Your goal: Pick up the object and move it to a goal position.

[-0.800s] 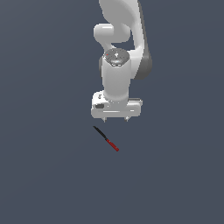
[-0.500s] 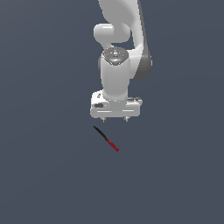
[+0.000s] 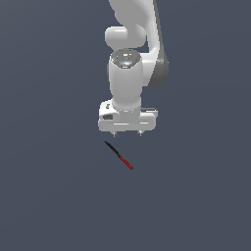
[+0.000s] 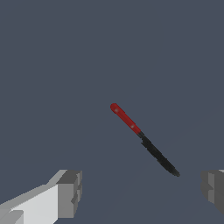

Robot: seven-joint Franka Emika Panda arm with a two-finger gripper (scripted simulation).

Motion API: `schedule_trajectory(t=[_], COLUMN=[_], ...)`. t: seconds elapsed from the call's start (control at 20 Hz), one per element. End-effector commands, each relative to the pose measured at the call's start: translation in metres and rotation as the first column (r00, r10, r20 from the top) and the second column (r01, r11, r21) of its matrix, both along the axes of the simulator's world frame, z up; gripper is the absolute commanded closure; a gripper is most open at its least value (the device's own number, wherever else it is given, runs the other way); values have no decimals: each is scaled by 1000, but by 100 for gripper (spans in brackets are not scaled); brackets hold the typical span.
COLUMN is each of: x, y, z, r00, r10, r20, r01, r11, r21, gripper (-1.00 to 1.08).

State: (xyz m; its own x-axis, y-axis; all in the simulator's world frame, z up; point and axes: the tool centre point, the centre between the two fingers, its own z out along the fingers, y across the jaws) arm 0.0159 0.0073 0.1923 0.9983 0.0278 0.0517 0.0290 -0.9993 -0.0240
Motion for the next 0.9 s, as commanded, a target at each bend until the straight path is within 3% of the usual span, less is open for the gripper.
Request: schedule_trajectory(t=[0.0,0.5,0.85], x=[0,2,2], y=[0,-9,-19], z=[-1,-21,-49], r00=[1000,994,965], r10=[5,113,263], r20=[0,-7,-20], r01=[-5,-113,-263], r11=[1000,994,964], r21=[-1,-15,-29], gripper=[-92,-92,-92])
